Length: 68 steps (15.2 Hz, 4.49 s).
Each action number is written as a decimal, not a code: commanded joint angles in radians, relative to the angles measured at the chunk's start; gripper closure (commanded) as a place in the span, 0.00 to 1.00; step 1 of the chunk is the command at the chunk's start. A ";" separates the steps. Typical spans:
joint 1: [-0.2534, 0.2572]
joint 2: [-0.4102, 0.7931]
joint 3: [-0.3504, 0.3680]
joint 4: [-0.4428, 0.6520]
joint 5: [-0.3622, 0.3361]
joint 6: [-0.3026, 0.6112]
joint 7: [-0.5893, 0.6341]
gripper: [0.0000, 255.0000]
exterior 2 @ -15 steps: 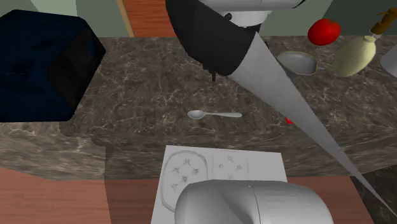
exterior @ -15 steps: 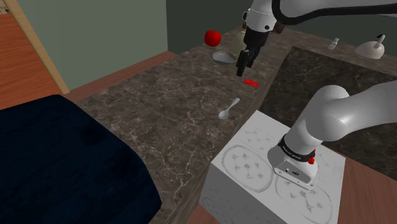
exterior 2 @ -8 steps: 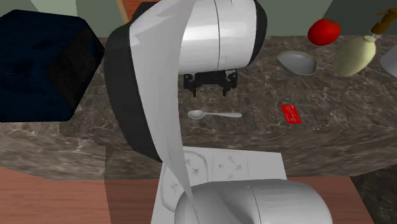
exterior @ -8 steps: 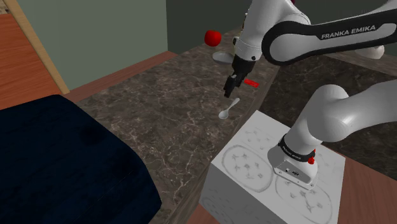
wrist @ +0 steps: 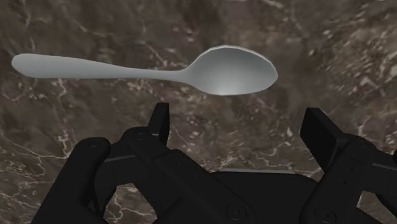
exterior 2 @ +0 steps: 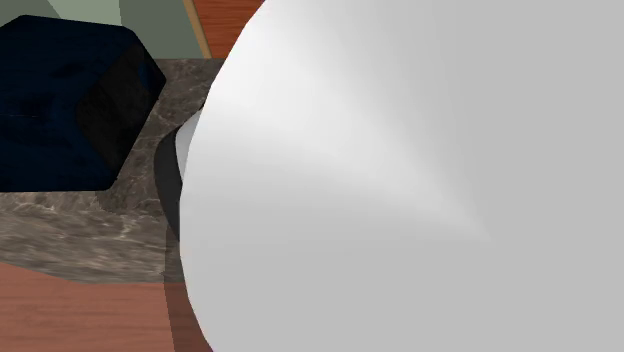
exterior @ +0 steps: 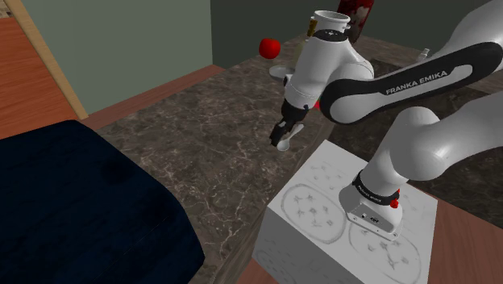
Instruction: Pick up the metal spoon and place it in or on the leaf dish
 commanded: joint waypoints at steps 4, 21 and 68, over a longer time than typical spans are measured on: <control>-0.010 0.078 0.017 -0.031 -0.001 0.111 0.008 0.00; -0.012 0.088 0.019 -0.033 -0.001 0.123 0.008 1.00; -0.232 0.436 -0.419 0.605 -0.160 -0.156 -0.499 1.00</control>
